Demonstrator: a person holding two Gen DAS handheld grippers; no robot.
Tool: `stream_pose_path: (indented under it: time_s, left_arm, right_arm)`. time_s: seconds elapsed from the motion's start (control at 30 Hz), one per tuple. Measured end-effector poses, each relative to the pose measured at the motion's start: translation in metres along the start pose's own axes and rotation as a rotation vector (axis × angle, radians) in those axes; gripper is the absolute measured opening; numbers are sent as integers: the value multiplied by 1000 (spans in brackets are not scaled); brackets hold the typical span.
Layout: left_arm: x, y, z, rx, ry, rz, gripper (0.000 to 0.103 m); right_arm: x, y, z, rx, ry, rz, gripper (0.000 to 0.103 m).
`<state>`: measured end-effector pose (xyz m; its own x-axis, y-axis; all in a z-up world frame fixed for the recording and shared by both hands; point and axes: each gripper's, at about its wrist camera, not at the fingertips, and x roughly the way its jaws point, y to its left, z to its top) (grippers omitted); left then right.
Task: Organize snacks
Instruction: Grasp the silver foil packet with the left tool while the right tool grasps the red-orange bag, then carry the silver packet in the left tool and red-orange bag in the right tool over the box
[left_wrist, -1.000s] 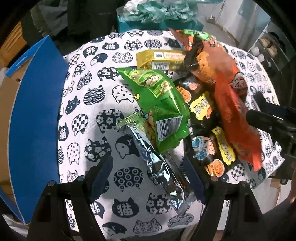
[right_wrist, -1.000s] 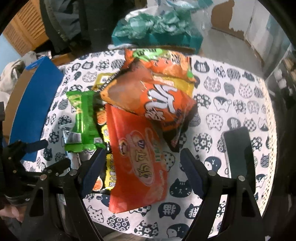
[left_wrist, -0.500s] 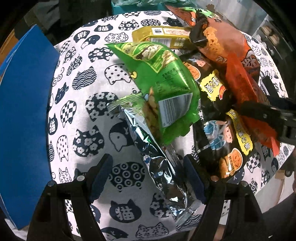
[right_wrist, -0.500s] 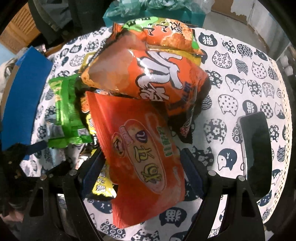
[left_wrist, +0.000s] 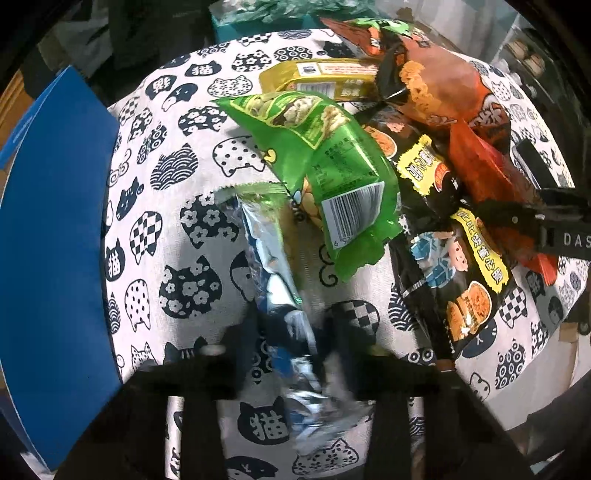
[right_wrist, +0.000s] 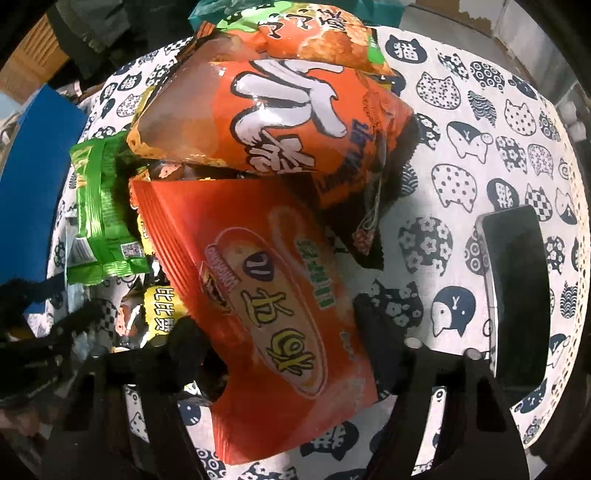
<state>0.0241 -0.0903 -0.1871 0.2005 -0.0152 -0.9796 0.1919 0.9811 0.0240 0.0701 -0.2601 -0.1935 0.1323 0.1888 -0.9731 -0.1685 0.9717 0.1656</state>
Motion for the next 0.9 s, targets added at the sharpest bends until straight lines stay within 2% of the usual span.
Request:
stream_pose_path:
  time_s: [0.03, 0.1, 0.2, 0.37, 0.7, 0.9]
  left_arm:
    - [-1, 1, 0, -5, -1, -7, 31]
    - [-2, 4, -1, -18, 3, -13, 29]
    - [-5, 12, -4, -38, 4, -20, 29]
    - [-17, 20, -4, -54, -20, -26, 29]
    - [-48, 12, -4, 9, -116, 2, 29]
    - [-69, 14, -9, 13, -168, -12, 29]
  right_arm:
    - [-2, 0, -1, -1, -3, -1, 59]
    - [-9, 1, -2, 0, -20, 9, 43]
    - [-19, 7, -4, -4, -35, 21, 38]
    - [-33, 13, -8, -31, -54, 28, 37]
    - [-71, 17, -23, -72, -130, 22, 36]
    - [-92, 22, -25, -74, -178, 62, 36]
